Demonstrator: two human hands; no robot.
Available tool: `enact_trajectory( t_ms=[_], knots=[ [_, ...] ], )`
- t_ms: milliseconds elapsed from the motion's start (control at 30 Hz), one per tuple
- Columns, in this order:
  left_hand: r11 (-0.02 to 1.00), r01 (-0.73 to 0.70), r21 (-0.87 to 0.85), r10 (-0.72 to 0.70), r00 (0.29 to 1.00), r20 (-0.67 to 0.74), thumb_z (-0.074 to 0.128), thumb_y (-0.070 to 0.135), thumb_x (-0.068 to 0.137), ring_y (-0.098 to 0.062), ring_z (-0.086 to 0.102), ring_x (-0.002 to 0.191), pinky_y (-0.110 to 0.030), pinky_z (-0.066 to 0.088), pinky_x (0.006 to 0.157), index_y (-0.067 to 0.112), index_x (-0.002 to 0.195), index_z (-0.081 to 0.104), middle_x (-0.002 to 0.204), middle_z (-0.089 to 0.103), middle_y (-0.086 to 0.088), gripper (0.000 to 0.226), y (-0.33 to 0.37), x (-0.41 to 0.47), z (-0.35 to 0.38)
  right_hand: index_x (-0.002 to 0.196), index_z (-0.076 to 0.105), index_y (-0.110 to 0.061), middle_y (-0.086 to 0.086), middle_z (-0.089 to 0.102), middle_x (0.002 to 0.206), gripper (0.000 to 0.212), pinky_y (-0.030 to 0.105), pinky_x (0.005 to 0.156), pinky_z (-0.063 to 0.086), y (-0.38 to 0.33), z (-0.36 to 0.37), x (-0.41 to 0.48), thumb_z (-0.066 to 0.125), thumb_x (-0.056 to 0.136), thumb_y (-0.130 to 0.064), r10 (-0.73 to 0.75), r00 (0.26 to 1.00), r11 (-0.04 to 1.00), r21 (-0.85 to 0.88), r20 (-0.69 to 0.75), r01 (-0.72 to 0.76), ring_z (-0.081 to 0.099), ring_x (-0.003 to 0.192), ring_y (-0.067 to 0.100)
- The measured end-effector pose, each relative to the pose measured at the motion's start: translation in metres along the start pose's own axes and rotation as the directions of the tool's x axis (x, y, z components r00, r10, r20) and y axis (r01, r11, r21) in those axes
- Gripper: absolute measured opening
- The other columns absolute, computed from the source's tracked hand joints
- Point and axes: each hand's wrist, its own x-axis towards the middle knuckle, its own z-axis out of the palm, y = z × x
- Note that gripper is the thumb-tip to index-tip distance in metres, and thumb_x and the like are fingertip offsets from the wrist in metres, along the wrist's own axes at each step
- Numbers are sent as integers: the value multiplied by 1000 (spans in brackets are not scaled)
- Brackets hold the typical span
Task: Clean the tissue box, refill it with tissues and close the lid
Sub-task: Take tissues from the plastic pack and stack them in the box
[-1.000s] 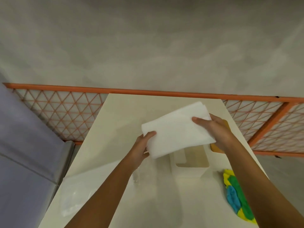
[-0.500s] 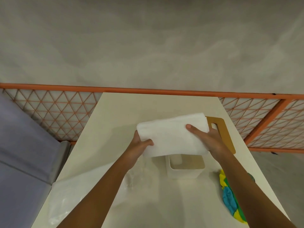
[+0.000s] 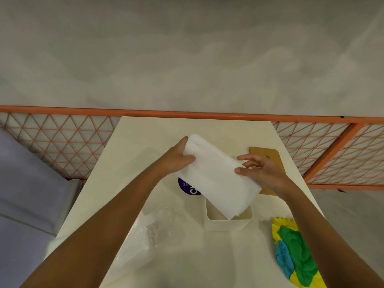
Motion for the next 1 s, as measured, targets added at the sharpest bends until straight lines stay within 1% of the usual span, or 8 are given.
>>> enact_trajectory(
  t_ms=[200, 333, 400, 567, 667, 767, 867, 1000],
  knots=[
    [997, -65, 47, 64, 998, 26, 53, 12, 88, -18, 53, 89, -21, 42, 64, 21, 103, 45, 98, 54, 2, 20, 32, 26, 9, 102, 53, -27, -15, 58, 87, 23, 18, 66, 46, 0, 19, 19, 65, 83, -33, -53, 995, 964, -253, 89, 74, 57, 79, 4],
    [954, 54, -296, -93, 988, -119, 61, 18, 86, -18, 54, 100, -27, 46, 84, 23, 125, 44, 108, 53, 1, 43, 16, 41, 19, 106, 54, -24, -10, 62, 93, 20, 21, 64, 47, 8, 15, 24, 59, 88, -29, -3, 1000, 1000, -19, 21, 3, 61, 82, 7],
    [872, 172, -458, -209, 977, -32, 63, 21, 84, -21, 59, 98, -34, 49, 92, 18, 130, 39, 104, 60, -1, 52, 6, 40, 34, 110, 56, -22, -3, 65, 104, 25, 28, 72, 52, 15, 14, 27, 60, 87, -28, 51, 999, 991, 123, 7, -51, 63, 91, 13],
    [743, 390, -544, -366, 917, 158, 54, 18, 84, -22, 61, 94, -29, 52, 69, 15, 131, 42, 117, 62, -8, 49, -12, 39, 79, 124, 50, -14, 7, 58, 126, 35, 44, 98, 46, 31, 20, 38, 56, 90, -22, 206, 978, 965, 171, -24, -199, 57, 110, 26],
    [819, 410, -402, -409, 908, 92, 42, 12, 91, -10, 53, 78, -21, 46, 59, 23, 135, 33, 99, 56, 2, 46, -13, 35, 95, 138, 34, -10, 9, 49, 133, 48, 34, 92, 43, 42, 29, 44, 49, 93, -19, 268, 961, 963, 37, -66, -266, 52, 112, 24],
    [931, 347, -114, -343, 938, 54, 31, 3, 92, -3, 44, 68, -13, 40, 46, 22, 147, 18, 110, 54, -2, 60, -14, 33, 104, 140, 29, -8, 11, 48, 133, 49, 29, 81, 39, 54, 39, 47, 42, 93, -11, 309, 948, 942, -110, -71, -316, 50, 108, 23],
    [937, 295, 188, -308, 950, 41, 34, -1, 90, -17, 53, 77, -18, 39, 53, 6, 135, 39, 97, 52, -9, 46, -17, 37, 102, 140, 30, -6, 13, 49, 132, 50, 27, 80, 39, 61, 43, 50, 39, 90, -5, 333, 940, 907, -251, -68, -339, 51, 115, 27],
    [877, 323, 355, -358, 933, 34, 41, -3, 89, -31, 58, 107, -31, 49, 76, -4, 126, 44, 121, 53, -20, 36, -10, 42, 95, 142, 26, -5, 13, 46, 136, 52, 23, 80, 38, 61, 47, 54, 40, 93, -5, 331, 939, 853, -398, -88, -338, 49, 121, 28]
  ],
)
